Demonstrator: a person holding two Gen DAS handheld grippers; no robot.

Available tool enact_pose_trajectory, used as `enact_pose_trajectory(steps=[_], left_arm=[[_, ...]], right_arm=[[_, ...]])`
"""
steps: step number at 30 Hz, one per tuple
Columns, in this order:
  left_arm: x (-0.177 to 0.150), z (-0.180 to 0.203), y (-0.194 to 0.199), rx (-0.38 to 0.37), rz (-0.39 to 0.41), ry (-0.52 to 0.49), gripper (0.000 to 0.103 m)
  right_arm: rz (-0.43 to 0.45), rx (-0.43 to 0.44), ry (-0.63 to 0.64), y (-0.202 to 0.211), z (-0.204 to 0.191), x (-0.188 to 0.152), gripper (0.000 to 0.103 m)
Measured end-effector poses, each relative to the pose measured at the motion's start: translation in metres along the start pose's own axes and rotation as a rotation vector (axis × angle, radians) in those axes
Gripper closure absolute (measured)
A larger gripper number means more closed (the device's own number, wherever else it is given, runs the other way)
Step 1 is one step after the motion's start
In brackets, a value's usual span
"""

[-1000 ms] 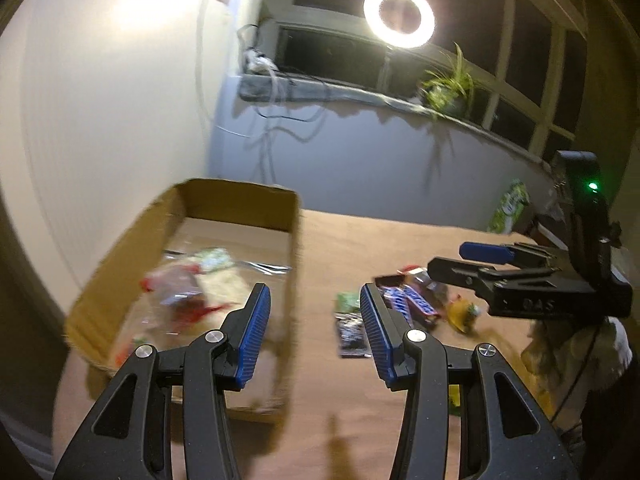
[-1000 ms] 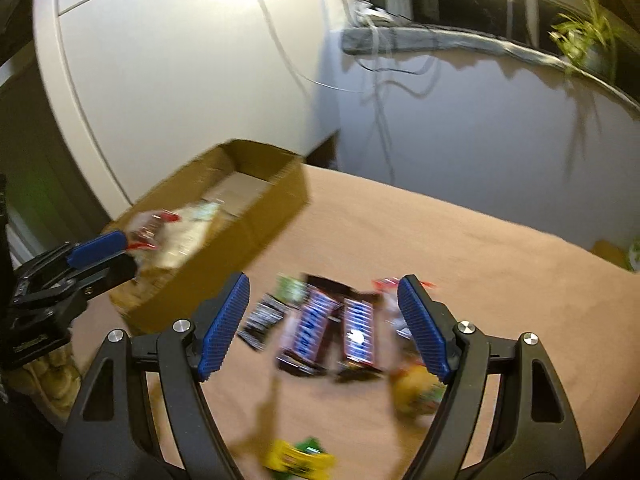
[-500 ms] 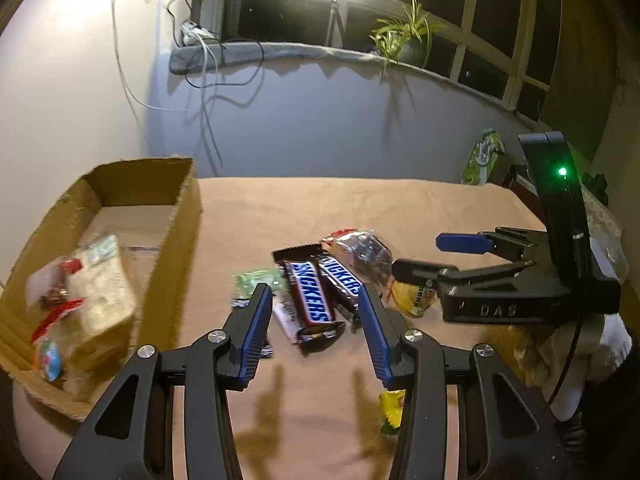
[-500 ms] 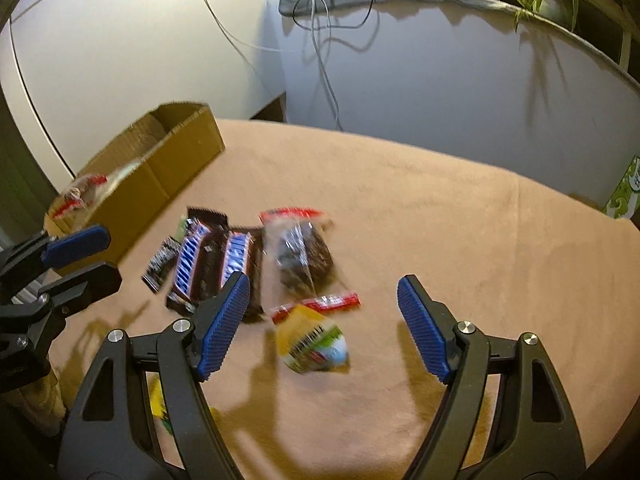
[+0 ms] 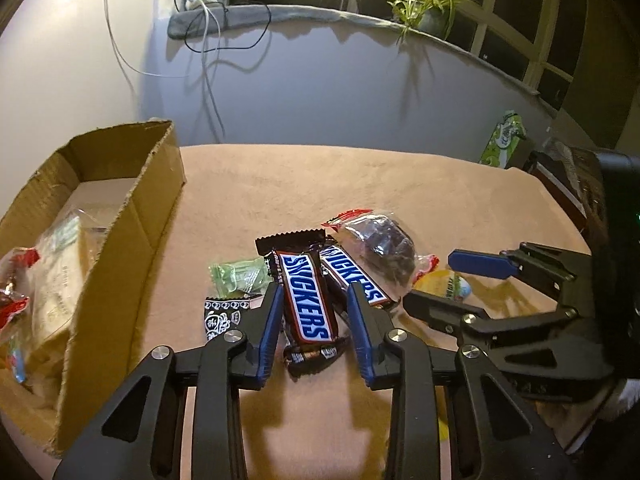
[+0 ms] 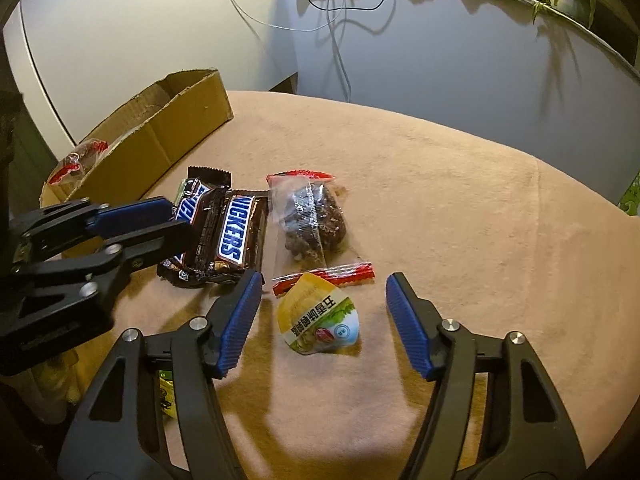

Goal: Organize snacks
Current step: 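Close the left gripper on a Snickers bar while the right gripper approaches the yellow pouch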

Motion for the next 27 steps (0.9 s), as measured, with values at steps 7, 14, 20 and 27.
enact_pose_trajectory(steps=[7,14,20,27], left_arm=[[0.001,-0.003,-0.008,0.009,-0.010,0.012,0.075],[-0.001,-0.005,-0.016,0.025,-0.024,0.011,0.075],[0.000,-0.004,-0.013,0.021,-0.010,0.010,0.076],[0.003,-0.007,-0.005,0.015,0.011,0.013,0.076]], right_arm=[[-0.015,0.002,0.018,-0.007,-0.006,-0.001,0.052],[-0.017,-0.007,0.031,-0.008,-0.008,-0.002,0.065],[-0.009,-0.004,0.028,-0.006,-0.008,-0.002,0.075],[0.011,0.000,0.026,0.002,-0.008,-0.001,0.080]])
Point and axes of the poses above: each gripper's, at about its wrist camera, not at the fingertips, and y roughly against the way its jaws point, z to its right, x to its top, the point moved 10 cm from there along -y, roughly the way its jaws point
